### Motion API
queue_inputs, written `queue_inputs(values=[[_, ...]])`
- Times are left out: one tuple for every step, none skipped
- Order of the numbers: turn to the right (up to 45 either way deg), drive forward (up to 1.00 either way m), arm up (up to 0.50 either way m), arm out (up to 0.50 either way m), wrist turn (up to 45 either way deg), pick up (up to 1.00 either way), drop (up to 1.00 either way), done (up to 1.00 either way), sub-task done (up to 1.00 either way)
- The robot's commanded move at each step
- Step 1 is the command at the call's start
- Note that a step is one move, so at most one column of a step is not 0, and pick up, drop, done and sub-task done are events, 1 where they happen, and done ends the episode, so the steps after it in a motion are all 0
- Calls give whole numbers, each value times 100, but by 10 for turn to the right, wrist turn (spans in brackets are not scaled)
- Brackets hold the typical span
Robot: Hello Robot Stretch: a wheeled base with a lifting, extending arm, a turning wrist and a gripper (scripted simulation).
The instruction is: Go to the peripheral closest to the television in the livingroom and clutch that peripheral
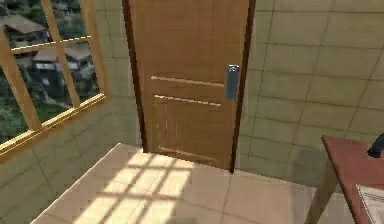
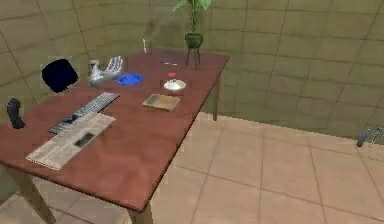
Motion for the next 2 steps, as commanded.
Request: queue_inputs(values=[[-450, 0, 0, 0, 0, 0, 0, 0, 0], [-450, 0, 0, 0, 0, 0, 0, 0, 0]])
